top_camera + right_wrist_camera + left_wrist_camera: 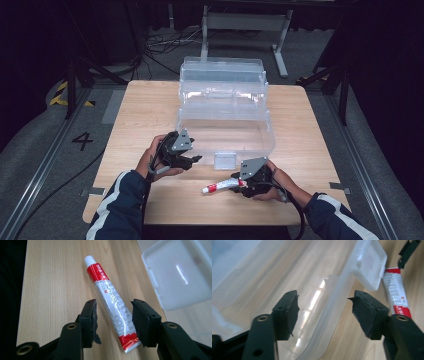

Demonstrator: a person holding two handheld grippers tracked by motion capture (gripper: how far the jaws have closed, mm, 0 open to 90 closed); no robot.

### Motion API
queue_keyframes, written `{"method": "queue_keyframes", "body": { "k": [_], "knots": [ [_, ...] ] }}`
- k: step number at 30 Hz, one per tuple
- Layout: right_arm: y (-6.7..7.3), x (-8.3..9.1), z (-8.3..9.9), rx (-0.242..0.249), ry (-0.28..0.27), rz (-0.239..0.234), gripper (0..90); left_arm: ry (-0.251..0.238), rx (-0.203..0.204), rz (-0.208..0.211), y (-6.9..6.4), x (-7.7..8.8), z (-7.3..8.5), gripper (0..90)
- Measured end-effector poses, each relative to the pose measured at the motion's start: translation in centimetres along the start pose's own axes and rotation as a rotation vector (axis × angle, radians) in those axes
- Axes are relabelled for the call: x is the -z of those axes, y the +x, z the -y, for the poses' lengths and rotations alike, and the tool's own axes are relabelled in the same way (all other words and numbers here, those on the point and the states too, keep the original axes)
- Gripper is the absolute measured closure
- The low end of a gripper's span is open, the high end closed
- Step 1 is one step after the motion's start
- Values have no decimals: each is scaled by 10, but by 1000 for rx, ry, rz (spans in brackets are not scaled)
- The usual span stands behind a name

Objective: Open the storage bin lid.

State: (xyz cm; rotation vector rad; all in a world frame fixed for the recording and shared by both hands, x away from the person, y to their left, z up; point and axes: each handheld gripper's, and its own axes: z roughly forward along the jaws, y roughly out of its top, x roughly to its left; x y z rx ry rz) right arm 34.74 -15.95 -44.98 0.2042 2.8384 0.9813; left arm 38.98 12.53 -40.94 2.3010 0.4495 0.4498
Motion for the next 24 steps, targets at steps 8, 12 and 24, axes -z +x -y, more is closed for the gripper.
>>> {"method": "queue_keyframes", "body": {
  "k": [8, 12, 24],
  "knots": [
    [0, -17, -3, 10, 41, 5, 513, -34, 44, -52, -6, 32, 18, 288],
    [-2, -22, -3, 1, 55, 13, 498, -11, 54, -66, -11, 40, 35, 269],
    [1, -34, -11, 16, 109, -7, 526, 120, 228, 10, -9, 27, 111, 269]
  ]
}}
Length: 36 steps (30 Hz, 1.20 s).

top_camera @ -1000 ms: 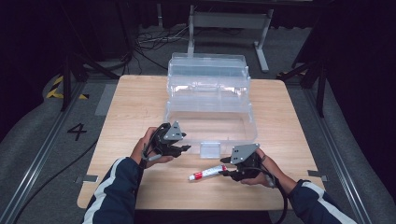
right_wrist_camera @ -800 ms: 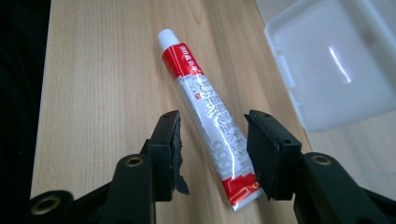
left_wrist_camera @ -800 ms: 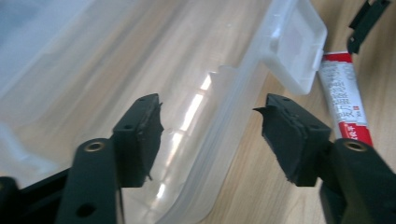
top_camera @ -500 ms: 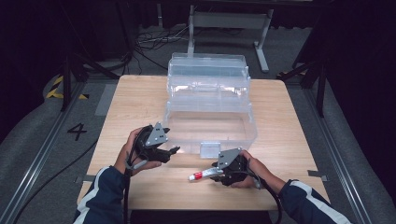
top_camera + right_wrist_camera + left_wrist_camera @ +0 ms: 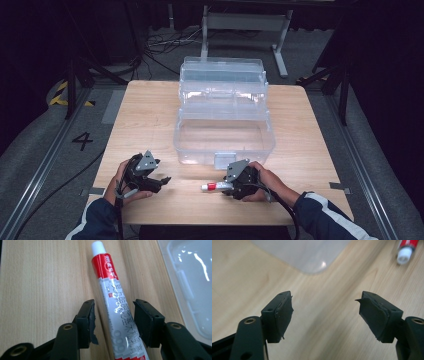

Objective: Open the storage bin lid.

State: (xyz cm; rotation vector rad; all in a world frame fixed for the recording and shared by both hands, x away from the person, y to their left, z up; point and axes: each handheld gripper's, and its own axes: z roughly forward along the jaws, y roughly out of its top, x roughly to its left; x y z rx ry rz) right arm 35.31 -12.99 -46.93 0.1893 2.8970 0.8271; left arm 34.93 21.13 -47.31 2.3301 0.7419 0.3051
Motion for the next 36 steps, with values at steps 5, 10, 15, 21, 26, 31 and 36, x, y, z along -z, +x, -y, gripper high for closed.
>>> {"method": "queue_keyframes", "body": {
  "k": [5, 10, 15, 21, 26, 31, 36],
  "knots": [
    [3, -5, -10, 23, 30, -23, 556, 24, 52, 40, 6, -8, 19, 263],
    [2, -8, -18, 3, 61, -46, 583, -12, 72, 22, 10, -7, 25, 256],
    [1, -10, -23, -5, 84, -63, 623, -43, 71, 19, 10, -9, 28, 216],
    [-2, -13, -30, -56, 127, -89, 671, -41, 69, 15, 11, -10, 28, 202],
    [-2, -13, -38, -16, 213, -102, 704, -41, 69, 19, 11, -10, 28, 203],
    [-2, -8, -36, 28, 271, -128, 707, -43, 67, 23, 12, -10, 28, 203],
    [1, -4, -32, 63, 285, -143, 709, -41, 65, 26, 13, -10, 28, 191]
  ]
}}
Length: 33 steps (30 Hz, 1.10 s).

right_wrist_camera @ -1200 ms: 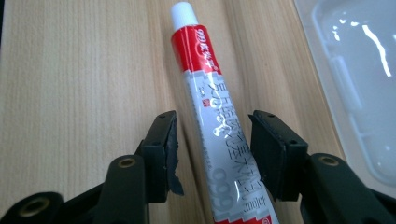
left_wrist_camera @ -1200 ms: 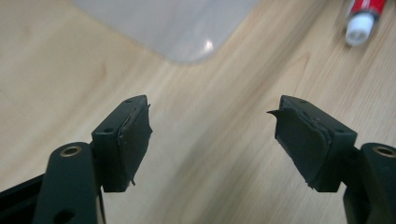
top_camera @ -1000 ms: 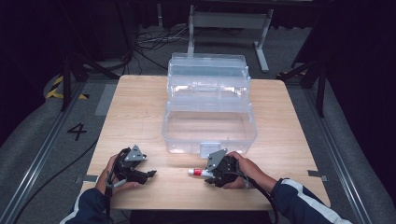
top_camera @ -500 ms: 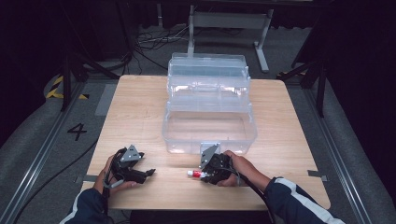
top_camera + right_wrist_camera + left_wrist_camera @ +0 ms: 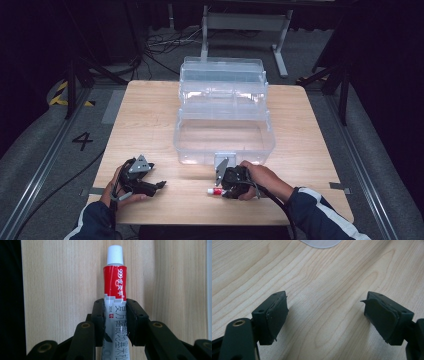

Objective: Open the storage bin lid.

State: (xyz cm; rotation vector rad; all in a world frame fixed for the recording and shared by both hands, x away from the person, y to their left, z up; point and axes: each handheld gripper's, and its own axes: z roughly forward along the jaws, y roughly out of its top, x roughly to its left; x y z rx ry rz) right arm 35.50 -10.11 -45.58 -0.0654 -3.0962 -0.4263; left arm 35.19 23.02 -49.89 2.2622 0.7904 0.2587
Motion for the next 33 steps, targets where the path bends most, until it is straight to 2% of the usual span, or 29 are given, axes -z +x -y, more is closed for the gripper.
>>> {"method": "queue_keyframes", "body": {
  "k": [4, 12, 22, 33],
  "knots": [
    [0, 5, 5, 4, -1, 6, 709, 1, 0, -4, 0, 0, 0, 187],
    [-4, 26, 19, -10, -51, 37, 709, 1, 5, -8, 1, 0, -1, 187],
    [-5, 40, 25, -1, -76, 54, 709, -1, 15, -13, 1, -1, -1, 188],
    [-9, 60, 36, -31, -106, 90, 709, -2, 15, -18, 3, -2, -2, 191]
  ]
}}
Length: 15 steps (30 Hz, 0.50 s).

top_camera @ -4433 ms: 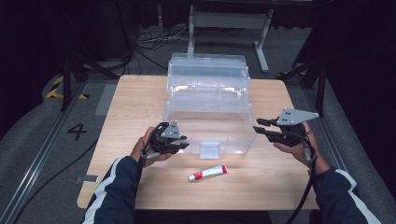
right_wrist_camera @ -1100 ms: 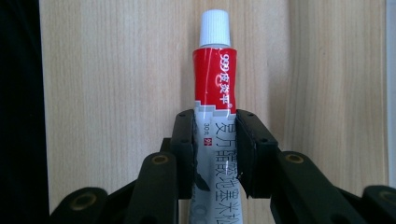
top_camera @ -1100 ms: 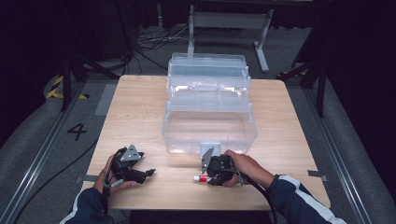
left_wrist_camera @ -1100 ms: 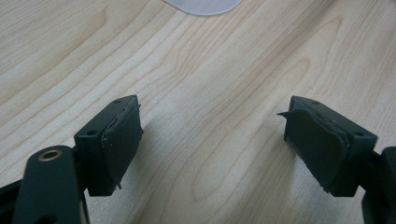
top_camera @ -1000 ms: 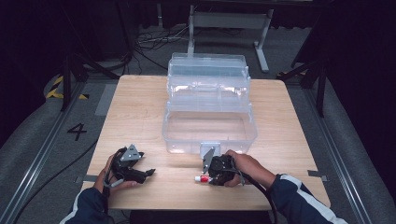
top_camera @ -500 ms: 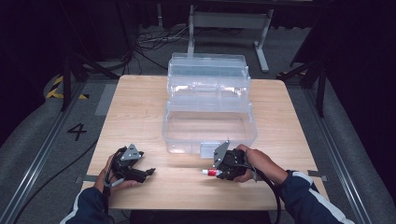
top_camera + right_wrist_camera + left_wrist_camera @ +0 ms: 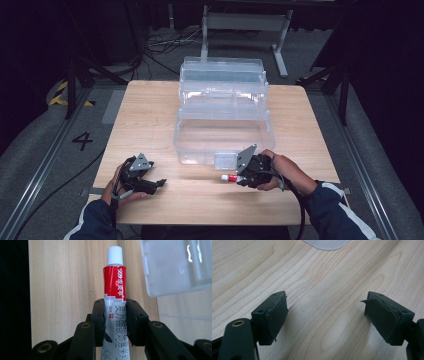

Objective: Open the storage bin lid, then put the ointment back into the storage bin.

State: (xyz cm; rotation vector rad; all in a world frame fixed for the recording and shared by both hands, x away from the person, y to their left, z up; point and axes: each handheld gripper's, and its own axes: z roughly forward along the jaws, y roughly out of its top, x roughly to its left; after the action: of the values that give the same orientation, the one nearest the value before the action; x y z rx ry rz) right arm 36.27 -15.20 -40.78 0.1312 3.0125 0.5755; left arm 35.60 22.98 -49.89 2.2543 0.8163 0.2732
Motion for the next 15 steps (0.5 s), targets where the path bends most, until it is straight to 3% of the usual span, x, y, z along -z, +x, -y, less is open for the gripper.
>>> {"method": "queue_keyframes", "body": {
  "k": [6, 7, 15],
  "knots": [
    [-1, 13, 2, 9, -30, 19, 708, 0, 2, -2, 0, 0, 0, 190],
    [-1, 18, 3, -9, -40, 32, 708, 0, 2, -2, 0, 0, 0, 190],
    [-12, 48, 5, 0, -77, 86, 708, 0, 2, -2, 0, 0, 0, 191]
  ]
}}
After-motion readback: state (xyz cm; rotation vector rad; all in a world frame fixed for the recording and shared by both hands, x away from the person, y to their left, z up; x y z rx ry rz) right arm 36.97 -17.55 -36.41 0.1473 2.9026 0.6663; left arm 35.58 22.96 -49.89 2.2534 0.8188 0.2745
